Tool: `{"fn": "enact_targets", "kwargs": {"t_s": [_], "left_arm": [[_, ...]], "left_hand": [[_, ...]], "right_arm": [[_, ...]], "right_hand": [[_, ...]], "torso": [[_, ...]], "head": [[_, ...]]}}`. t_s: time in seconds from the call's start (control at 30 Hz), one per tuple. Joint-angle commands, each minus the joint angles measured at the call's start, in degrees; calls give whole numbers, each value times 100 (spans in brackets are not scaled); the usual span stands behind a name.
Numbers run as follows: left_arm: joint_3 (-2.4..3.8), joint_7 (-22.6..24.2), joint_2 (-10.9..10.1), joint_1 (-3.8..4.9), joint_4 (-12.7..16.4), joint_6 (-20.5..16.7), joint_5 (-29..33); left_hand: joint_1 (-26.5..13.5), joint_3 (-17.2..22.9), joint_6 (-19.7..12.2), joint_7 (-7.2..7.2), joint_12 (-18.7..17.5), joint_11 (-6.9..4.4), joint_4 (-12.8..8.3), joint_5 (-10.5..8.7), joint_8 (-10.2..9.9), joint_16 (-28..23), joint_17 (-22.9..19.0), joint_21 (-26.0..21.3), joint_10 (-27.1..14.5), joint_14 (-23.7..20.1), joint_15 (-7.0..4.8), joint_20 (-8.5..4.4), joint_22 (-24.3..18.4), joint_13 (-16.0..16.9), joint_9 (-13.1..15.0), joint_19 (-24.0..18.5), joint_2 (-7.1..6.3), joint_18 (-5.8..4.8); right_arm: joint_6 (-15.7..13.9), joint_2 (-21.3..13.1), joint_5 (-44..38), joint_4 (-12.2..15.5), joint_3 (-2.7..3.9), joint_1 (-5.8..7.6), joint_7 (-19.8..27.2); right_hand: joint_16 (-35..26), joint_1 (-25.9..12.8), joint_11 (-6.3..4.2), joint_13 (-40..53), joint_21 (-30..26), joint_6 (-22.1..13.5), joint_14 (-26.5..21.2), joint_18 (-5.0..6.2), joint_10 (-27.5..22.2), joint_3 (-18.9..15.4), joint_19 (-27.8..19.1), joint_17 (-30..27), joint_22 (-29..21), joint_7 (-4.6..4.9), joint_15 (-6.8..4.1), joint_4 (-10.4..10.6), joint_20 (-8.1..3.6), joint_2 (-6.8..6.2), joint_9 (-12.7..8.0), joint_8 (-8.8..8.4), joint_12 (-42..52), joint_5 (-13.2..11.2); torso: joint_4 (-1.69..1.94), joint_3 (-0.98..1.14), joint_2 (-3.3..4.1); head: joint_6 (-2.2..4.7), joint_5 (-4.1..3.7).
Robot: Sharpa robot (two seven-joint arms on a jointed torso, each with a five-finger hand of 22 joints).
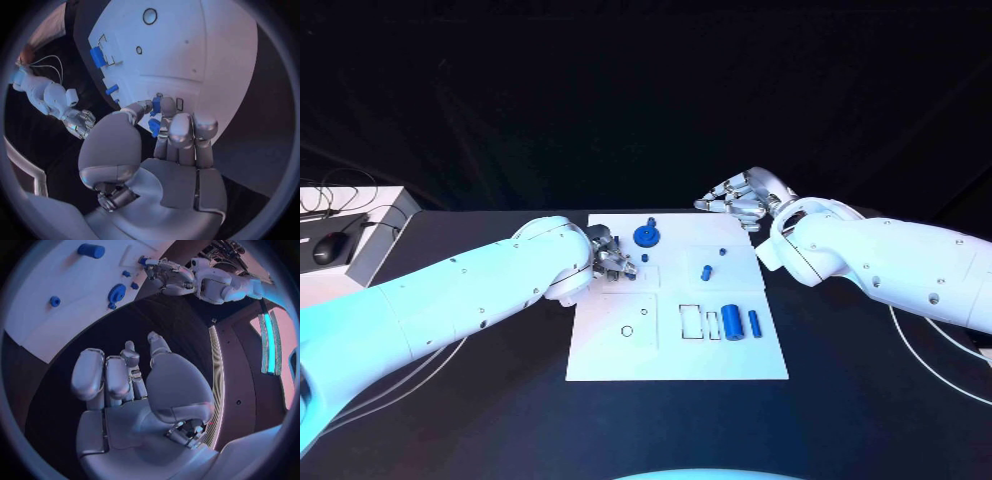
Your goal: Assemble the parts on the task board
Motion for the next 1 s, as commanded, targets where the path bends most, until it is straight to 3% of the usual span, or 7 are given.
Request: {"fn": "enact_targets", "kwargs": {"t_s": [0.03,1.0], "left_arm": [[0,-18,7,-2,19,124,-52],[0,-65,15,-1,-8,348,-63]], "left_hand": [[56,1041,94,-46,-29,-3,-1007,21,9,21,-13,-33,26,-9,-22,-13,18,-7,607,25,1,-53],[83,1049,106,-44,-36,-4,-998,15,-11,50,-24,-38,32,-14,-22,-28,52,-15,621,29,-23,-73]], "right_arm": [[33,-2,-32,10,1,-2,74],[39,-10,-31,12,1,-2,65]], "right_hand": [[-39,-45,5,-4,-13,37,0,20,-4,-7,254,-5,828,10,-12,-29,-22,12,-5,-34,-26,21],[-39,-59,4,2,-13,41,0,20,4,-11,255,-7,829,9,-12,-39,-22,21,-17,-33,-21,20]], "torso": [[3,-2,2],[-2,-3,3]], "head": [[-5,3],[-34,-1]]}}
